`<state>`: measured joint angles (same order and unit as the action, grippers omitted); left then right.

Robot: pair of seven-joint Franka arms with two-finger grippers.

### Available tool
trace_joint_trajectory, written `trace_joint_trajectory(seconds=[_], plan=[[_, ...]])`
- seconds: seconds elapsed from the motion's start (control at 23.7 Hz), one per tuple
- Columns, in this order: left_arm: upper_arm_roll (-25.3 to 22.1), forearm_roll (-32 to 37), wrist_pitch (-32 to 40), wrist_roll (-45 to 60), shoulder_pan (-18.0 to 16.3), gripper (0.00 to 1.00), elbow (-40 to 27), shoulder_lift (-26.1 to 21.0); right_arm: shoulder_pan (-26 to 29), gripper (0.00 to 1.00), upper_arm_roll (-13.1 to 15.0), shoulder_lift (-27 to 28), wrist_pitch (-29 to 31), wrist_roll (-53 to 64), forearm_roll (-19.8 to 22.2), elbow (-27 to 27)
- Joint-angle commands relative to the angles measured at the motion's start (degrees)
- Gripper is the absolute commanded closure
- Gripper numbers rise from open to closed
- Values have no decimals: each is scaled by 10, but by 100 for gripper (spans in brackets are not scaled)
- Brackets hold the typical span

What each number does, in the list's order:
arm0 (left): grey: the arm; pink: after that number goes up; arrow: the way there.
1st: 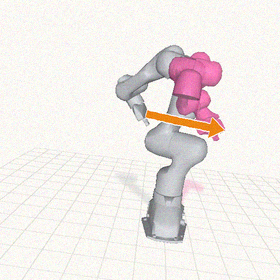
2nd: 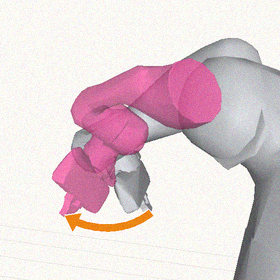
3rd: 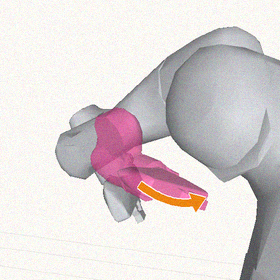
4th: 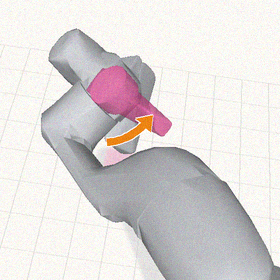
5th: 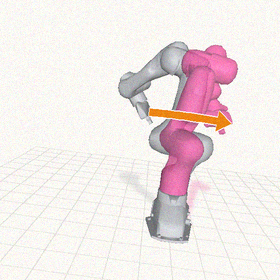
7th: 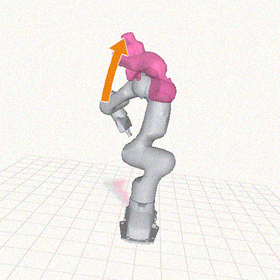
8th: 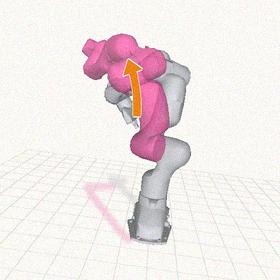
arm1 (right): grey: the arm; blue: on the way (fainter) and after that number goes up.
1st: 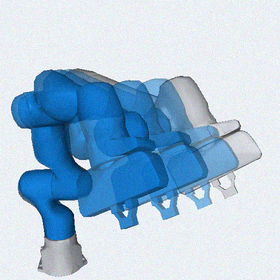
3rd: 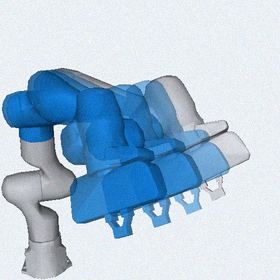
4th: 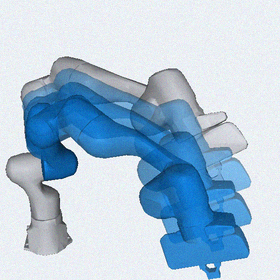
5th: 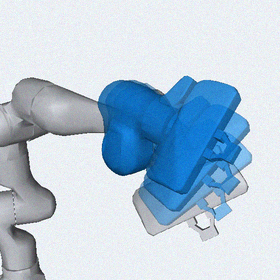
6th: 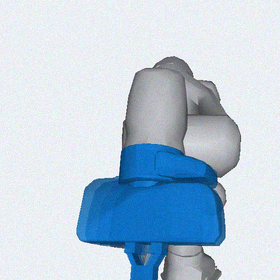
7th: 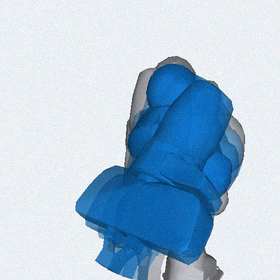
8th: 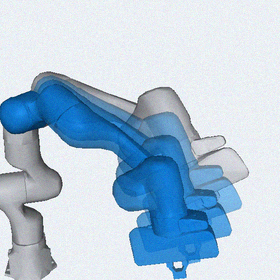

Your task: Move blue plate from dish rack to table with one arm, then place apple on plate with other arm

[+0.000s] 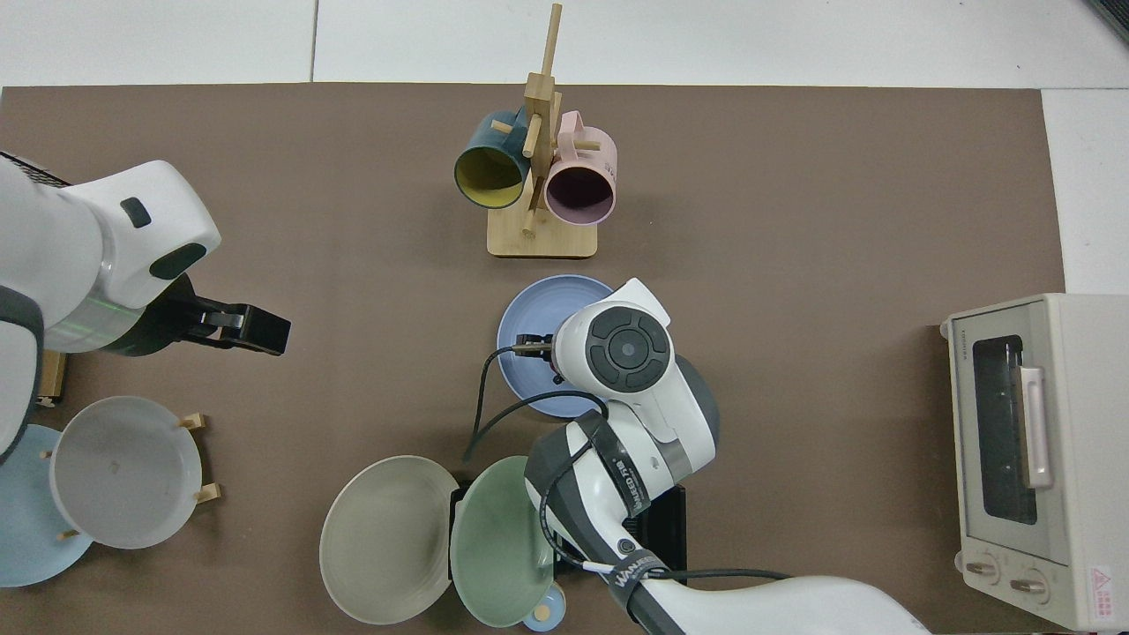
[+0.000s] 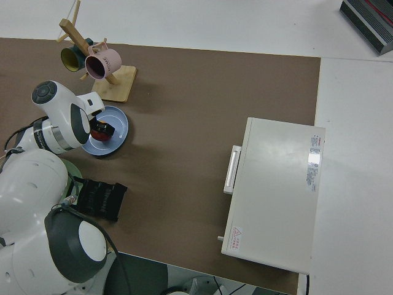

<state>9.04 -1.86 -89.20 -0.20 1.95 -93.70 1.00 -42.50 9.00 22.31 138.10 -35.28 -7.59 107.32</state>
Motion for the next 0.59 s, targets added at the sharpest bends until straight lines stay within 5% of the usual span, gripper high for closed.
trace_joint_trajectory(seconds=[0.0, 0.21, 0.55], plan=[[-4, 10, 3, -9, -2, 0, -22, 22, 18, 0, 3, -16, -63, 1, -8, -54], [-9, 10, 10, 1, -7, 0, -18, 23, 53, 0, 30, -80, -112, 24, 6, -58], [-9, 10, 10, 1, -15, 0, -16, 24, 150, 0, 39, -154, -239, 222, 45, -62]])
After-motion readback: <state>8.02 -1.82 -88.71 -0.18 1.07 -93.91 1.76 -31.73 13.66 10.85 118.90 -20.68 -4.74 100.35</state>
